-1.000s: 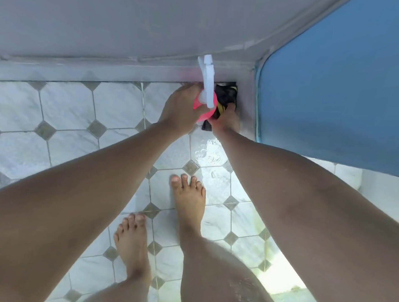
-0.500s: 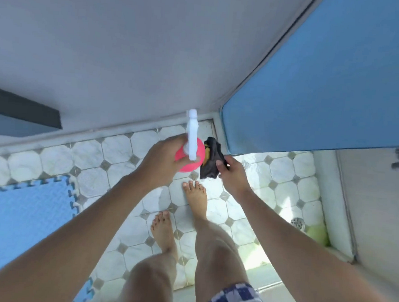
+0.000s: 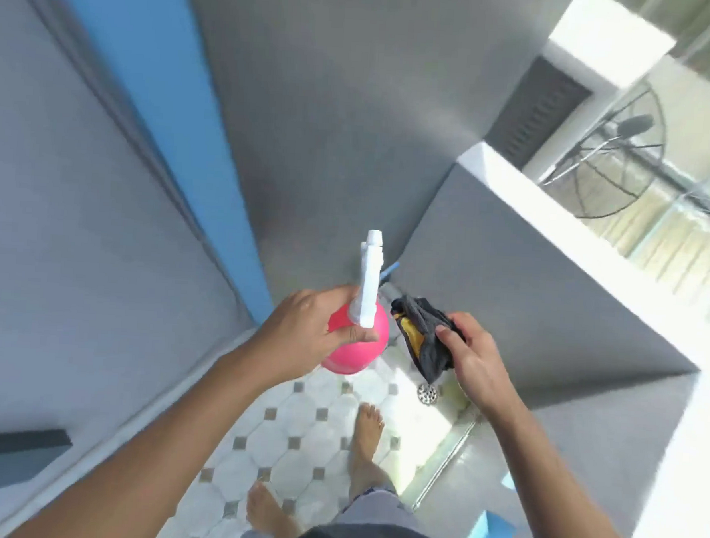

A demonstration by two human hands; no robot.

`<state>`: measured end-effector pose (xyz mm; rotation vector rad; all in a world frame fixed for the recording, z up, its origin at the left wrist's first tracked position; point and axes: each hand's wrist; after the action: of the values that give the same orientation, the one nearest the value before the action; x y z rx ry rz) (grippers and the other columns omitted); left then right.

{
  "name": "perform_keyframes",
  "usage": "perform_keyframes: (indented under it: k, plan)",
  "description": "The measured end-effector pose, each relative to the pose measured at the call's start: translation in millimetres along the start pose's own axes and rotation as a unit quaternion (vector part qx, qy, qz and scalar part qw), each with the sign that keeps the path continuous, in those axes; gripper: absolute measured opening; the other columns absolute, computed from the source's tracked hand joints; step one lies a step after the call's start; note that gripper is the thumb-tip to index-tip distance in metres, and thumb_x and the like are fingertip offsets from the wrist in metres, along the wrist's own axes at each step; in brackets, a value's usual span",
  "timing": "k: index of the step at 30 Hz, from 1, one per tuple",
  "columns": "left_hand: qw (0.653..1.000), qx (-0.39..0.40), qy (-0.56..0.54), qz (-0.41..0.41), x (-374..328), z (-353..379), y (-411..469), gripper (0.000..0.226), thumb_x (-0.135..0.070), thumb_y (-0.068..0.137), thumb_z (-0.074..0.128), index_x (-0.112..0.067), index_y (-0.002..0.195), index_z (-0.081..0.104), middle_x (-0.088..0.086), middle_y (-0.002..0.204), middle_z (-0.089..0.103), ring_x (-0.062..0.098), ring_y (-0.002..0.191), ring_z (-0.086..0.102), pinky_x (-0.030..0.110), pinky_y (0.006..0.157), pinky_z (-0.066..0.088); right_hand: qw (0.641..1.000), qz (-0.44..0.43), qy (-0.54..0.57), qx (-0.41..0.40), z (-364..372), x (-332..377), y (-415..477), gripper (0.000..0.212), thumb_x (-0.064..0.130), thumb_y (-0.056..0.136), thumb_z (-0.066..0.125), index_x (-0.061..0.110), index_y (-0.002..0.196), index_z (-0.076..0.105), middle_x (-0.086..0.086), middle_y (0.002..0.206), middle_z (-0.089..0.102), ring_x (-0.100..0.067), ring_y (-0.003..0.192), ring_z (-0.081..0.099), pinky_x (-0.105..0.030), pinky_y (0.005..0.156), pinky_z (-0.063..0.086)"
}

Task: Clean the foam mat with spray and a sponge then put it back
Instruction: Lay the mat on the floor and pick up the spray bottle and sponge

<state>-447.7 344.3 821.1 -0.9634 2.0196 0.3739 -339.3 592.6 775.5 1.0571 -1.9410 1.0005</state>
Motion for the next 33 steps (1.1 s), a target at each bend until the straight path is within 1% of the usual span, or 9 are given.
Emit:
perform_keyframes:
  k: [4,7,10,13,16,20,23,29,33]
  plan:
    - [0.996,-0.012,-0.072,0.053,-84,23,104,0.052,-0.070,0.079,0.065,-0.039,0.120,0.057,-0.016,0.112,0.076,0.015,0.105,0.072,0.043,0.095,0.055,0.991,-0.011,0.037,-0.125,-124,0,6,0.019,0.032,0.099,0.053,0.019,0.086,0.059,0.008,0.074,0.057,-0.014,0.073,0.054,-0.041,0.072,0.049]
    - [0.991,0.003,-0.096,0.094,-146,53,182,0.047,-0.057,0.083,0.074,-0.028,0.118,0.063,-0.018,0.111,0.077,0.008,0.108,0.071,0.040,0.100,0.054,0.968,-0.014,0.079,-0.239,-207,-12,25,0.017,0.015,0.102,0.054,0.012,0.087,0.060,0.002,0.074,0.059,-0.009,0.069,0.052,-0.033,0.067,0.042]
    - [0.987,0.031,-0.092,0.126,-195,94,257,0.041,-0.059,0.084,0.072,-0.026,0.108,0.063,-0.011,0.098,0.075,0.014,0.098,0.070,0.042,0.092,0.054,0.942,-0.022,0.058,-0.330,-272,-27,55,0.016,0.012,0.101,0.055,0.006,0.087,0.060,-0.010,0.077,0.062,-0.010,0.065,0.052,-0.026,0.062,0.040]
    - [0.987,0.058,-0.069,0.133,-224,141,325,0.046,-0.059,0.084,0.068,-0.017,0.100,0.063,0.001,0.083,0.070,0.023,0.081,0.064,0.044,0.078,0.050,0.923,0.012,-0.002,-0.385,-312,-61,97,0.014,0.017,0.099,0.056,0.009,0.088,0.060,-0.008,0.083,0.060,-0.019,0.076,0.056,-0.032,0.068,0.042]
    - [0.986,0.096,-0.058,0.122,-238,186,371,0.030,-0.039,0.091,0.075,-0.013,0.097,0.062,-0.002,0.083,0.070,0.019,0.079,0.062,0.034,0.072,0.046,0.923,0.085,-0.096,-0.362,-325,-107,140,0.017,0.023,0.097,0.055,0.009,0.091,0.061,-0.007,0.094,0.058,-0.026,0.089,0.056,-0.036,0.075,0.043]
    - [0.986,0.125,-0.047,0.104,-234,234,402,0.026,-0.033,0.094,0.073,-0.010,0.103,0.065,-0.001,0.084,0.069,0.018,0.080,0.062,0.035,0.074,0.046,0.927,0.205,-0.221,-0.221,-308,-156,164,0.032,0.044,0.096,0.055,0.021,0.117,0.061,-0.003,0.120,0.053,-0.027,0.117,0.052,-0.043,0.089,0.048]
    - [0.986,0.133,-0.048,0.090,-227,252,415,0.020,-0.033,0.095,0.071,-0.015,0.101,0.066,0.002,0.085,0.070,0.022,0.083,0.063,0.040,0.075,0.048,0.926,0.188,-0.198,-0.260,-299,-170,167,0.036,0.045,0.095,0.058,0.022,0.122,0.053,-0.001,0.123,0.049,-0.022,0.119,0.046,-0.043,0.094,0.046]
    - [0.985,0.142,-0.045,0.089,-226,255,436,0.016,-0.033,0.094,0.072,-0.019,0.098,0.066,0.006,0.084,0.070,0.027,0.085,0.062,0.036,0.070,0.043,0.925,0.155,-0.138,-0.317,-307,-167,181,0.015,0.021,0.098,0.054,0.012,0.109,0.054,-0.004,0.113,0.052,-0.024,0.109,0.052,-0.042,0.084,0.051]
    - [0.984,0.151,-0.025,0.088,-225,254,445,0.021,-0.039,0.091,0.074,-0.022,0.098,0.065,0.003,0.088,0.072,0.029,0.089,0.066,0.046,0.079,0.054,0.924,0.165,-0.223,-0.264,-311,-167,190,0.024,0.029,0.097,0.054,0.013,0.114,0.052,-0.005,0.117,0.052,-0.026,0.120,0.045,-0.041,0.086,0.051]
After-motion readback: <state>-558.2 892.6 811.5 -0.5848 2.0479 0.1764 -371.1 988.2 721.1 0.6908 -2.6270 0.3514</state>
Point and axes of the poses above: each hand's wrist, its own y-axis towards the middle knuckle, its own z-axis out of the palm, x = y × z
